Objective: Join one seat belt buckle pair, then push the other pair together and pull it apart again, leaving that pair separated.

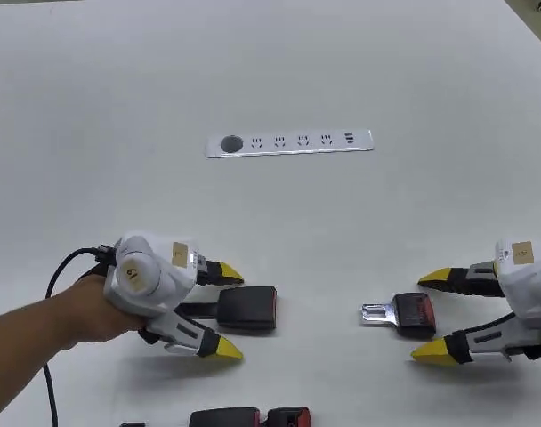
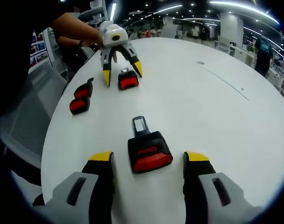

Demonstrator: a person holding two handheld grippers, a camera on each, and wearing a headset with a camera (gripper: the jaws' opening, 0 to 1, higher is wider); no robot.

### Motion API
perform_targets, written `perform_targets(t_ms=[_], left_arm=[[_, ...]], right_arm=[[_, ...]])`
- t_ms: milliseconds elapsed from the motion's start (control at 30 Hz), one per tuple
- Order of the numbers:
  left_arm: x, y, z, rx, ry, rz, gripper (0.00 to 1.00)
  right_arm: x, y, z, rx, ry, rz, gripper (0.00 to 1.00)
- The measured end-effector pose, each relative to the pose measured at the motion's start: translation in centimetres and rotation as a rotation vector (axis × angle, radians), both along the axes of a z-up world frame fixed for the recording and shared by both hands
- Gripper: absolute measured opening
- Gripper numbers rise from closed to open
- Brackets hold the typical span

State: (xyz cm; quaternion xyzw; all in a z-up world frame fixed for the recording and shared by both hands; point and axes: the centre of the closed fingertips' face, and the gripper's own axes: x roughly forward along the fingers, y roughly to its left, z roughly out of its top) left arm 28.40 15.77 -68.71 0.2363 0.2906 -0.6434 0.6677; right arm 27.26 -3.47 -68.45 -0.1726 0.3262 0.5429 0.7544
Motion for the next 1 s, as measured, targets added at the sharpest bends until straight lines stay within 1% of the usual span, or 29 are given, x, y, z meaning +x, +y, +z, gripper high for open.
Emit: perform_targets(t_ms=[33,67,100,133,200,267,333,367,400,433,467,500,533,600,733,833,933,1000], left_arm=[[-0.1,-0.2,0.0,-0.012,0.005,-0.010,0.61],[-0.1,-0.2,0.0,-0.012,0.006,-0.015,0.62],[-0.2,-0.3,0.0,-0.013,-0.004,-0.030,0.62],[-0.1,-0.3,0.0,-0.012,-0.008,-0.031,0.60],[0.0,-0.3,0.0,-0.005,-0.020,-0.037,0.58],[0.1,-0.3,0.1,0.000,-0.029,-0.051,0.55],[0.0,-0.5,0.1,0.002,-0.025,-0.064,0.49],[0.1,-0.6,0.1,0.005,-0.026,-0.063,0.43],[0.4,-0.6,0.0,0.006,-0.041,-0.063,0.38],[0.3,-0.6,-0.1,0.004,-0.024,-0.057,0.36],[0.1,-0.6,-0.3,0.011,-0.024,-0.067,0.35],[0.2,-0.7,-0.5,0.012,-0.019,-0.071,0.35],[0.1,-0.8,-0.4,0.014,-0.022,-0.077,0.35],[0.1,-1.0,-0.5,0.016,-0.020,-0.077,0.35],[0.2,-1.2,-0.7,0.022,-0.016,-0.084,0.35],[0.3,-1.3,-0.6,0.032,-0.014,-0.091,0.35],[0.3,-1.3,-0.6,0.037,-0.013,-0.090,0.35],[0.3,-1.4,-0.5,0.038,-0.013,-0.084,0.35]], right_arm=[[0.2,-0.3,0.0,-0.021,0.000,-0.001,0.53],[-0.1,-0.3,0.4,-0.015,0.009,0.008,0.49],[-0.4,-0.3,0.4,-0.030,0.004,0.032,0.45],[-0.3,-0.3,0.5,-0.041,-0.008,0.036,0.42],[-0.5,-0.3,0.6,-0.041,0.004,0.047,0.40],[-0.6,-0.4,0.5,-0.068,-0.014,0.082,0.38],[-0.5,-0.7,0.4,-0.081,-0.027,0.093,0.35],[-0.6,-0.7,0.4,-0.084,-0.029,0.096,0.34],[-0.4,-0.6,0.3,-0.088,-0.030,0.093,0.34],[-0.4,-0.6,0.4,-0.091,-0.022,0.083,0.34],[-0.5,-0.5,0.4,-0.093,-0.016,0.086,0.34],[-0.6,-0.6,0.4,-0.096,-0.021,0.090,0.34],[-0.5,-0.8,0.1,-0.091,-0.011,0.087,0.34],[-0.4,-0.8,0.1,-0.088,-0.014,0.094,0.33],[-0.1,-0.8,0.1,-0.077,0.002,0.073,0.33],[0.0,-0.7,-0.1,-0.085,0.000,0.070,0.33],[0.0,-0.1,0.0,-0.077,0.002,0.071,0.33],[0.1,0.3,0.0,-0.075,-0.015,0.085,0.33]])
